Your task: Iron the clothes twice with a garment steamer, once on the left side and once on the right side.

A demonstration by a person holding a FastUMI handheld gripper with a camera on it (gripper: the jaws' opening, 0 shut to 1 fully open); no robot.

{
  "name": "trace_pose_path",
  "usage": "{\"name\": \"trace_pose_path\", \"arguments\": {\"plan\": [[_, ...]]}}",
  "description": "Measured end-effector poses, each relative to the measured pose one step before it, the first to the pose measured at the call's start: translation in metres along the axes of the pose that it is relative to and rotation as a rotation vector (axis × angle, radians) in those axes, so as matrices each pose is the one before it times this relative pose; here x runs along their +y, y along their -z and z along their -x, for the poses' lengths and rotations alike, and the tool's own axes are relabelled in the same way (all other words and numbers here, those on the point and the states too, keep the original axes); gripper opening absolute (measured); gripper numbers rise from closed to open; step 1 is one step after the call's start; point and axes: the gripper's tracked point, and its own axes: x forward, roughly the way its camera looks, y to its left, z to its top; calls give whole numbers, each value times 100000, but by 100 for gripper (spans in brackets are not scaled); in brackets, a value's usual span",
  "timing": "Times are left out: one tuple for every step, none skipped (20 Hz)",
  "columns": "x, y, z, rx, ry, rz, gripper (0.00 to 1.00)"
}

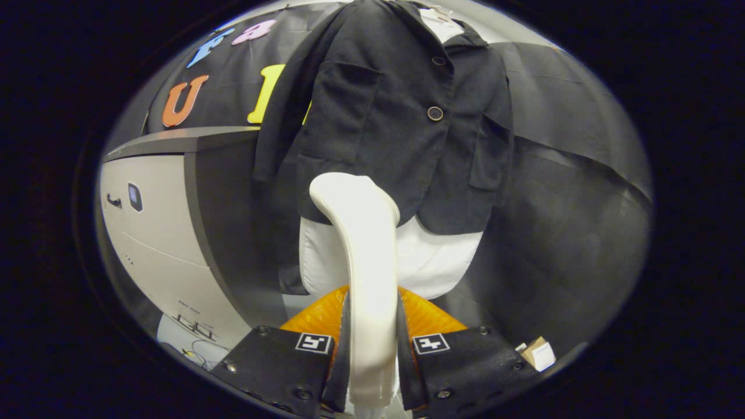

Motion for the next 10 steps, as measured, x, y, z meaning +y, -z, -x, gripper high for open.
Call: {"name": "trace_pose_path", "arguments": {"plan": [[-299, -637, 359, -1282, 945, -1530, 38], [-567, -1021, 602, -2030, 1206, -1698, 38], [-647, -1124, 610, -2584, 1420, -1786, 38], [-866, -1486, 741, -2798, 1494, -1900, 38], [-913, -1573, 788, -2903, 1365, -2391, 38], [-966, -1943, 813, -2816, 1379, -2530, 38], [-1110, -2090, 780, -3102, 1742, -2235, 38], [-1394, -2056, 843, -3345, 2147, -1639, 38], [-1613, -2049, 816, -3399, 2442, -1208, 38], [-1500, -2087, 664, -3415, 2751, -1118, 38]]}}
